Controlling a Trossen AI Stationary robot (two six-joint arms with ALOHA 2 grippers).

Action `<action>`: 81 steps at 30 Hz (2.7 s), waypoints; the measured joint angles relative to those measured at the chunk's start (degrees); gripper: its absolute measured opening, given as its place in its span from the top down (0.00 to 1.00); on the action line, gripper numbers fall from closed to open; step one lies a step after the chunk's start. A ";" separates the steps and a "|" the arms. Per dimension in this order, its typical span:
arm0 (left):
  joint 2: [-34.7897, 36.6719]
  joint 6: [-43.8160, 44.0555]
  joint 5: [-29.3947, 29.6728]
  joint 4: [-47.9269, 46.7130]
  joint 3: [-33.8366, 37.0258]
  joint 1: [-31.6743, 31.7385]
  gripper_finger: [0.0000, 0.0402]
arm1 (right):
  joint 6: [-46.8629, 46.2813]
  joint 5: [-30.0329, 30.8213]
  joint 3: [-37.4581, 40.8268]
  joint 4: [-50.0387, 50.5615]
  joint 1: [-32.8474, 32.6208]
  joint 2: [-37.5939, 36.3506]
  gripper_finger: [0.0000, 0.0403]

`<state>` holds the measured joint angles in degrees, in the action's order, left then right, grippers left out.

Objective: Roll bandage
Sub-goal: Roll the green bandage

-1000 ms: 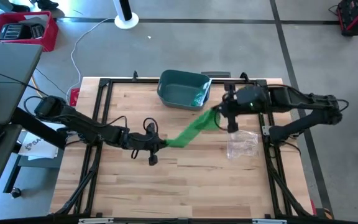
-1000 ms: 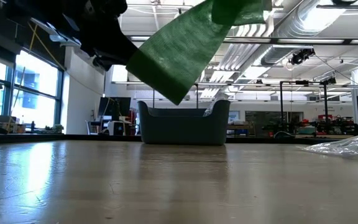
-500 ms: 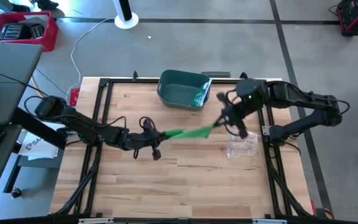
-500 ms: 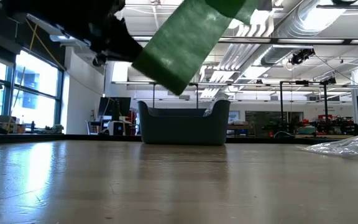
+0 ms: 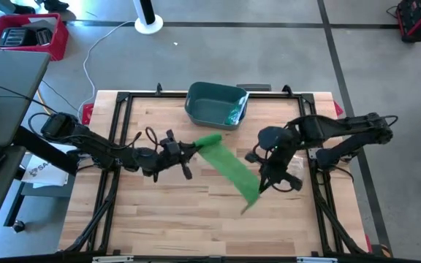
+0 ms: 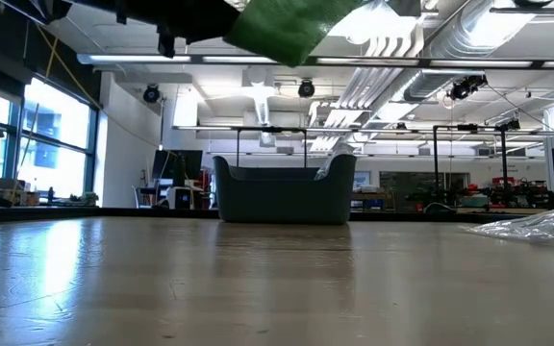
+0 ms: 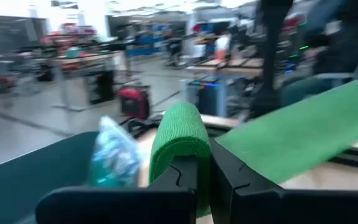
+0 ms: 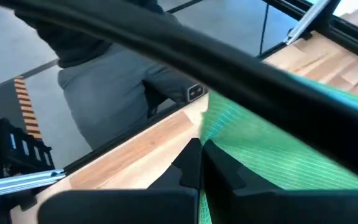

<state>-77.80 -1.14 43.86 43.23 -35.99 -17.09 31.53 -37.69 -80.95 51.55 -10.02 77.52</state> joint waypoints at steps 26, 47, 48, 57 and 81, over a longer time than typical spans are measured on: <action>-0.20 9.80 -17.28 -20.34 0.02 1.55 0.99 | -9.40 18.93 0.00 -14.91 5.11 -6.58 1.00; 0.02 27.22 -29.80 -19.64 0.02 -14.04 0.99 | -9.35 4.23 4.54 -13.27 21.42 14.68 1.00; 0.04 27.96 -28.30 -19.87 0.02 -15.03 0.99 | -8.69 3.71 5.21 -13.67 20.91 16.44 1.00; 0.04 37.07 -21.71 -32.00 0.02 -17.41 0.99 | -4.48 -0.22 6.56 -12.83 16.99 24.44 1.00; 0.04 39.85 -31.42 -25.81 0.02 -15.49 0.99 | -11.71 17.86 8.46 -27.63 20.34 24.93 0.89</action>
<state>-77.76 38.71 12.45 17.42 -35.97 -32.58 19.81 -19.84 -72.49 23.92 10.33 102.45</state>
